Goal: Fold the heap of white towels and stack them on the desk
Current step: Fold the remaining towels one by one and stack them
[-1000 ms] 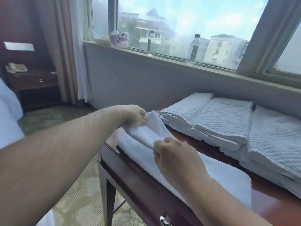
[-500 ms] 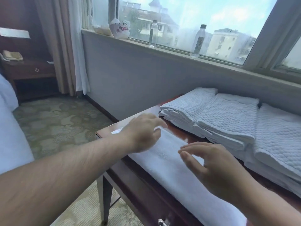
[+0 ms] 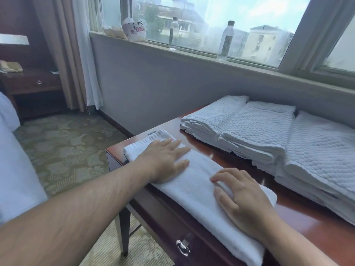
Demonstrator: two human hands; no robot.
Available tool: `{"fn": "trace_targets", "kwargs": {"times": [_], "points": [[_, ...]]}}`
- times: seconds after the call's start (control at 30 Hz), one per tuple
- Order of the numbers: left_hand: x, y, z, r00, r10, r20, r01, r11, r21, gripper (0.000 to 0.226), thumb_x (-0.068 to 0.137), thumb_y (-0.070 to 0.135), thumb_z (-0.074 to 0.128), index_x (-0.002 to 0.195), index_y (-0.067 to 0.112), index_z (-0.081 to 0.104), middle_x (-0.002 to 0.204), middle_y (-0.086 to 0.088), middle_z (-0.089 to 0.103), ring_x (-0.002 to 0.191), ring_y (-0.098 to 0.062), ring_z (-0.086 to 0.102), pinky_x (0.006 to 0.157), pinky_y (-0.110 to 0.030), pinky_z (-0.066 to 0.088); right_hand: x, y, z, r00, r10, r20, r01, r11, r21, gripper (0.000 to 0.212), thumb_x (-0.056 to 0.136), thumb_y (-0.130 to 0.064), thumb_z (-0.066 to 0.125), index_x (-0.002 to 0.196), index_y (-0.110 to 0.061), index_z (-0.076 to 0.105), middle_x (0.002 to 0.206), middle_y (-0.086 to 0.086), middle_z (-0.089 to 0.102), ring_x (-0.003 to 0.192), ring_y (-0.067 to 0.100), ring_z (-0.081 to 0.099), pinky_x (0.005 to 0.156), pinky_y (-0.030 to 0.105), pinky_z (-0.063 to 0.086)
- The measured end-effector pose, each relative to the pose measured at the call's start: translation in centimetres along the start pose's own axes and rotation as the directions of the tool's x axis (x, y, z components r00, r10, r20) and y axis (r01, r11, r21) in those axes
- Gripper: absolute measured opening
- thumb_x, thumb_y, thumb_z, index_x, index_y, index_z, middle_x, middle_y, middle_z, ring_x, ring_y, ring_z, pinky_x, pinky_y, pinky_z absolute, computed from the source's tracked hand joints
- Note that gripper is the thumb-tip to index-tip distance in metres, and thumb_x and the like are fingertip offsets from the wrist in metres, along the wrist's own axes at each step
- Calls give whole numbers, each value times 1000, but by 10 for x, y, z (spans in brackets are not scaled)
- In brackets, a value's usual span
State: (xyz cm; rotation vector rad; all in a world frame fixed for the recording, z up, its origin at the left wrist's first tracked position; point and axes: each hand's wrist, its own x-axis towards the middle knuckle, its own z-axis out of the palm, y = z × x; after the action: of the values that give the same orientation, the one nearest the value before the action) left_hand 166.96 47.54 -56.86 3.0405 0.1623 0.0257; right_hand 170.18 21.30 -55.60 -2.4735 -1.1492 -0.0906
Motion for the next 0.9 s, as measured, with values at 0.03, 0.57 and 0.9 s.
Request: {"fn": "trace_targets", "kwargs": {"times": [0.03,0.57,0.9], "points": [[-1,2,-1,1000,-4,8,4,1000,8,64,97,68,11,157,45,11,169,7,3,155,-13,-1,124,-41,2,-2,0,0,1000,4,1,-4,1000,7,26,97,-46,47,118,-43,61,122,-31,48,119,0,41,106,31,34],[-42,98,12,996,87,15,-87,996,10,67,96,67,5,158,44,6,169,5,0,155,-16,-3,124,-45,1,-146,16,-36,792,590,-156,-572,807,147,64,96,-49,46,154,-28,29,159,-3,28,146,17,17,116,30,11],[-66,159,19,985,173,6,-173,985,-17,69,93,69,4,157,44,6,169,5,1,155,-18,-2,124,-48,3,-225,4,-82,354,934,47,-231,38,972,61,87,-9,70,143,-6,47,118,14,68,89,19,70,72,36,57]]}}
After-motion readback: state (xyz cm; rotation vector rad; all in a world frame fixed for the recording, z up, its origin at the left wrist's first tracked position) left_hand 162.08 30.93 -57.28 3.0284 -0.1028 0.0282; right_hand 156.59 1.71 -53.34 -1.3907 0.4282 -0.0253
